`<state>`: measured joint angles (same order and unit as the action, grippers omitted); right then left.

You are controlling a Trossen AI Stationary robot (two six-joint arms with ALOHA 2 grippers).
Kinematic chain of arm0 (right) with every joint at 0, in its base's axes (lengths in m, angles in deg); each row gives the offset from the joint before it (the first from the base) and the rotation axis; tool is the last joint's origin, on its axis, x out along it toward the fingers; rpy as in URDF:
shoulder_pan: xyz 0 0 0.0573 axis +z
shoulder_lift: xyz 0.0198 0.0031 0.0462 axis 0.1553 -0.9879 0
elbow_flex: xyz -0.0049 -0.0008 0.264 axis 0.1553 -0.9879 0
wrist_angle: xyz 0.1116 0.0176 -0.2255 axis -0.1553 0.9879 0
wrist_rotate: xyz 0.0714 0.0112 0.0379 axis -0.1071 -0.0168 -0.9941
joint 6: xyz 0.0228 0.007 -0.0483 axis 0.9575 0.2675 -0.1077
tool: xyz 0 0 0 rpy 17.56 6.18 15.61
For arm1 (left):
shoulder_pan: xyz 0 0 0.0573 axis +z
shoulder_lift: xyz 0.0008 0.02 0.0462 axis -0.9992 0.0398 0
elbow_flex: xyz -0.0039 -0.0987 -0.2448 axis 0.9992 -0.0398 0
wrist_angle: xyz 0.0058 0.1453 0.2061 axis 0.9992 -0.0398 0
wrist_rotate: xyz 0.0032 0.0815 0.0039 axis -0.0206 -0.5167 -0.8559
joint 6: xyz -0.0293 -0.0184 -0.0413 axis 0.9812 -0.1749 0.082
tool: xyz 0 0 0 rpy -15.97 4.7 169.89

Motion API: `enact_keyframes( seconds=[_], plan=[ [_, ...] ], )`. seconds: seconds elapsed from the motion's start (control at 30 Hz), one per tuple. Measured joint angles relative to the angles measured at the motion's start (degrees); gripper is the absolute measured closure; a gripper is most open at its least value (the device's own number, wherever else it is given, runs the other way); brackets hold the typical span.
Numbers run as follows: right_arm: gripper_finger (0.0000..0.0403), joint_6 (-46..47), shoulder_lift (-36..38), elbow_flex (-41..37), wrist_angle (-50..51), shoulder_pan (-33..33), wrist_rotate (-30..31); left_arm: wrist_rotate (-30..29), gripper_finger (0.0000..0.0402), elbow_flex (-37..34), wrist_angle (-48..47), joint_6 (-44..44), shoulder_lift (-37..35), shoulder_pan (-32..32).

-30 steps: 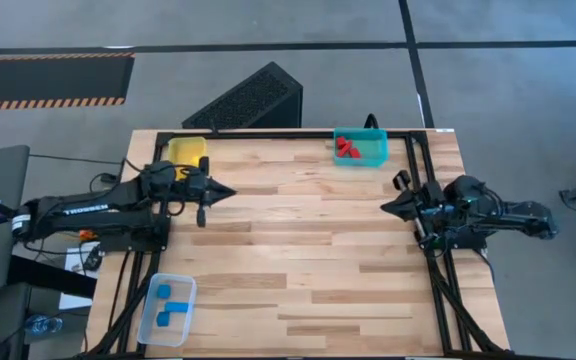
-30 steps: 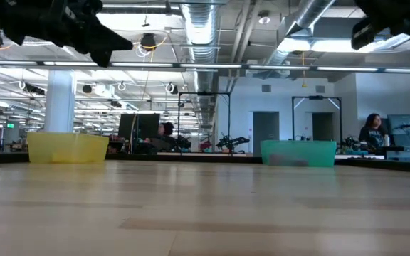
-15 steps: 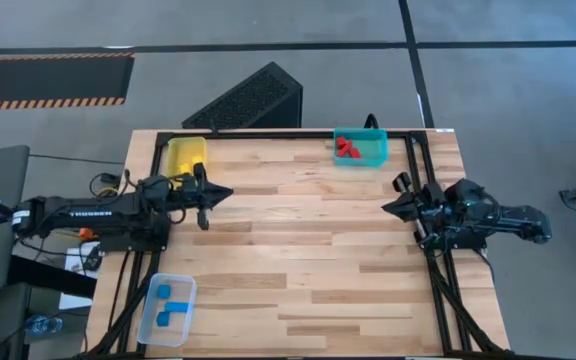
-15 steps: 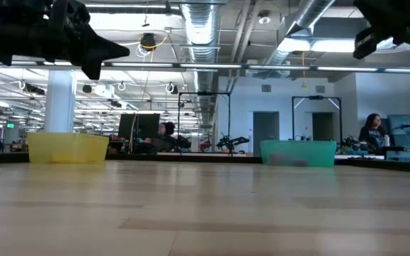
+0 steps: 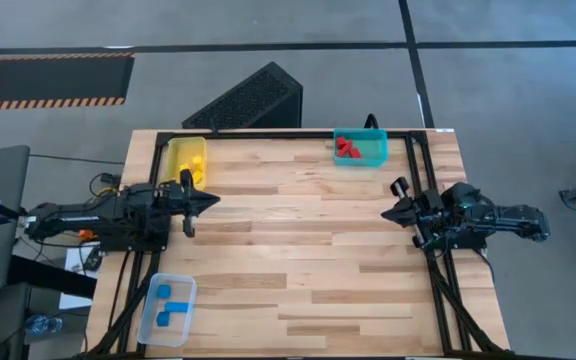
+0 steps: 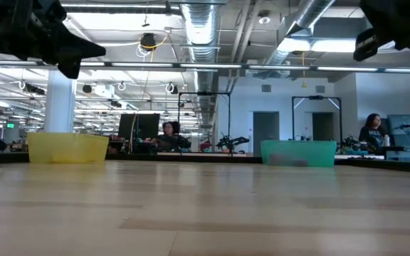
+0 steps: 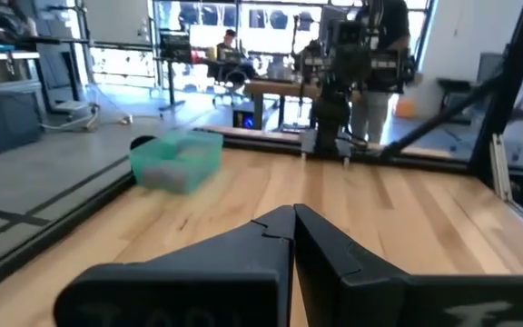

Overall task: Sort & place blocks by color
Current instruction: Return to Home Position

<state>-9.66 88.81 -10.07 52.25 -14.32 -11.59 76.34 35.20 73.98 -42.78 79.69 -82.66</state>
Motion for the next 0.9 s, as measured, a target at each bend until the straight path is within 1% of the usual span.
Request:
enact_keyframes(
  seconds=[0.07,0.17,0.3,0.33,0.43,0.53,0.63,0.77,0.9],
  plan=[
    [0.0395,-0.04,0.02,0.00,1.83,0.00,-0.02,-0.22,0.0401,-0.98,-1.00,0.57,-2.49,-0.05],
    [0.0397,-0.23,-0.04,-0.02,5.62,0.24,-0.88,-0.24,0.0401,-1.74,-5.50,-0.33,-5.92,-0.09],
    [0.0397,-4.46,0.00,-0.02,8.05,0.24,-1.36,1.08,0.0401,-3.93,-9.83,0.08,-11.55,-0.53],
    [0.0397,-5.39,-0.02,-0.02,9.00,0.24,-1.36,1.62,0.0401,-4.29,-10.04,0.78,-11.69,-0.75],
    [0.0397,-6.15,0.00,-0.26,11.81,0.26,-1.36,3.07,0.0401,-4.39,-9.94,-0.69,-11.21,-1.37],
    [0.0398,-6.25,-0.04,-1.03,13.09,0.57,-1.33,1.72,0.0401,-4.39,-9.90,-2.83,-10.91,-1.35],
    [0.0396,-6.80,-0.04,-1.03,12.64,0.55,-1.36,0.00,0.0401,-4.39,-9.81,-1.56,-10.94,-1.22],
    [0.0396,-9.84,-0.03,-0.93,14.56,0.55,-1.35,-0.09,0.0401,-4.39,-9.80,0.15,-10.94,-1.20],
    [0.0398,-10.26,-0.34,-0.85,15.47,0.55,-1.20,-0.12,0.0401,-4.39,-9.82,0.16,-10.94,-1.20]
  ],
)
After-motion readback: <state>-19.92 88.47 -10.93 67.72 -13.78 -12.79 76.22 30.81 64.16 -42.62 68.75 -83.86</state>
